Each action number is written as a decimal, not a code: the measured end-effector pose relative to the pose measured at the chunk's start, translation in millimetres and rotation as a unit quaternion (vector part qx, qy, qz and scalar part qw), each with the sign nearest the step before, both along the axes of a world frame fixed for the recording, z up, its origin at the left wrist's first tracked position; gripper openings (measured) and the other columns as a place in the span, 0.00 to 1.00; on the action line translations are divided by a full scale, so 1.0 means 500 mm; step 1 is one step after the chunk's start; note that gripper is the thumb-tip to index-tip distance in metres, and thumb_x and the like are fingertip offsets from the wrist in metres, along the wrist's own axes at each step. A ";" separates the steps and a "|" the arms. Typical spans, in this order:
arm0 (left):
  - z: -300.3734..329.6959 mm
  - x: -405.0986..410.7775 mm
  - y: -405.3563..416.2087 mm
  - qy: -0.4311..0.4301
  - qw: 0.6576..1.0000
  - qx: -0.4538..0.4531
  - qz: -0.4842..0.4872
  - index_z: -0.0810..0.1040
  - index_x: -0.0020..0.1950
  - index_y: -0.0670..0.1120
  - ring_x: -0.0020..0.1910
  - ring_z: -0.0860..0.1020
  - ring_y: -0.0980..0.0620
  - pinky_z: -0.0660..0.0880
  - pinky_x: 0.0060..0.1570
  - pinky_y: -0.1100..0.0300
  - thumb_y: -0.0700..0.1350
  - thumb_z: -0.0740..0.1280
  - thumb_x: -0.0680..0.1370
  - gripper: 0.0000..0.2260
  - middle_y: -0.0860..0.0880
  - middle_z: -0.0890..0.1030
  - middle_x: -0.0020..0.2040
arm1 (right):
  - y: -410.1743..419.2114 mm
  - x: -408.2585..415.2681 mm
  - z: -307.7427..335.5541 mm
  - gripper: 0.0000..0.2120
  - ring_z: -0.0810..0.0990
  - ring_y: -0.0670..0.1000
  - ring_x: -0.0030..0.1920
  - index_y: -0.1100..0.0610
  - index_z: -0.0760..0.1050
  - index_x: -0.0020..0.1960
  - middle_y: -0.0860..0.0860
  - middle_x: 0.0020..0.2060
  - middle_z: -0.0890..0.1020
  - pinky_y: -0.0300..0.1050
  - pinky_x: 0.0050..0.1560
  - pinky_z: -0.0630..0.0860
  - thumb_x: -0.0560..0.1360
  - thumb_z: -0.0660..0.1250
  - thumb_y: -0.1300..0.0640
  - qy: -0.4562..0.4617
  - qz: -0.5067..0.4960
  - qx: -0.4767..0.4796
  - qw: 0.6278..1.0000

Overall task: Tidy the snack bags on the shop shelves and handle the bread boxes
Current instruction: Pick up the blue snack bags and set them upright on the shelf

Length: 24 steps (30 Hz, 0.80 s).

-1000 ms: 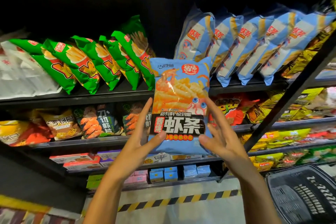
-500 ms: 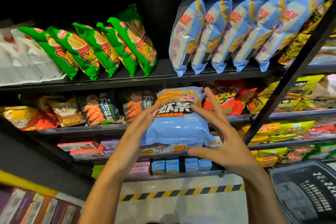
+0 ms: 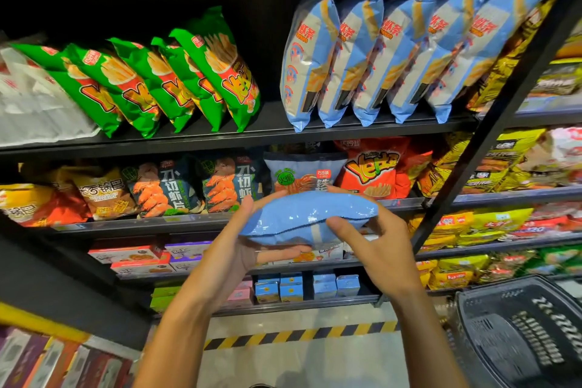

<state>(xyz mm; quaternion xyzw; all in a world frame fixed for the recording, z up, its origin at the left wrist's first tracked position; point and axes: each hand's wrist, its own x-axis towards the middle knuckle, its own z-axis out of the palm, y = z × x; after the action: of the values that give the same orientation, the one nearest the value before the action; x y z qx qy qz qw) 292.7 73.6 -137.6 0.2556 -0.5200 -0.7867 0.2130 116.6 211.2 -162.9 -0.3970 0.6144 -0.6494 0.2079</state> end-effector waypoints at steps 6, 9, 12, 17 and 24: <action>-0.019 -0.005 0.029 -0.008 0.985 -0.159 -0.071 0.63 0.80 0.55 0.60 0.84 0.39 0.80 0.58 0.56 0.46 0.69 0.81 0.29 0.46 0.80 0.70 | -0.006 0.004 -0.011 0.11 0.86 0.46 0.52 0.53 0.84 0.54 0.46 0.49 0.88 0.38 0.51 0.81 0.74 0.72 0.49 -0.080 -0.056 -0.014 0.995; -0.023 -0.016 0.034 -0.021 0.978 -0.200 -0.052 0.67 0.78 0.56 0.62 0.83 0.42 0.81 0.58 0.55 0.44 0.68 0.80 0.27 0.49 0.78 0.71 | -0.011 -0.001 -0.019 0.05 0.86 0.46 0.50 0.52 0.85 0.52 0.46 0.47 0.88 0.39 0.50 0.81 0.77 0.73 0.54 -0.083 -0.073 -0.001 0.994; -0.023 -0.024 0.037 -0.053 0.967 -0.247 -0.020 0.72 0.74 0.59 0.66 0.80 0.51 0.79 0.59 0.61 0.50 0.64 0.81 0.20 0.57 0.79 0.69 | -0.011 -0.009 -0.025 0.04 0.86 0.45 0.50 0.51 0.85 0.51 0.44 0.46 0.88 0.38 0.49 0.80 0.77 0.73 0.56 -0.076 -0.081 0.001 0.994; -0.020 -0.045 0.041 -0.072 0.974 -0.208 0.053 0.78 0.67 0.54 0.54 0.86 0.51 0.82 0.49 0.62 0.51 0.58 0.85 0.14 0.50 0.86 0.59 | -0.007 -0.015 -0.019 0.08 0.85 0.45 0.53 0.51 0.84 0.55 0.45 0.50 0.88 0.38 0.52 0.80 0.77 0.71 0.52 -0.077 -0.036 -0.001 0.996; -0.028 -0.053 0.023 -0.108 0.972 -0.180 0.102 0.81 0.62 0.59 0.52 0.85 0.56 0.81 0.55 0.58 0.57 0.56 0.84 0.15 0.55 0.87 0.52 | -0.013 -0.033 -0.015 0.35 0.79 0.50 0.34 0.70 0.79 0.39 0.60 0.33 0.81 0.36 0.36 0.72 0.78 0.59 0.37 -0.054 -0.053 0.047 0.996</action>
<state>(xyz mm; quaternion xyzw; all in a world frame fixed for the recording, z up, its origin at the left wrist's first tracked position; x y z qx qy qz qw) 266.4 85.3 -151.7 0.3485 -0.6441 -0.6221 0.2768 100.1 204.9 -170.4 -0.3178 0.6522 -0.6505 0.2247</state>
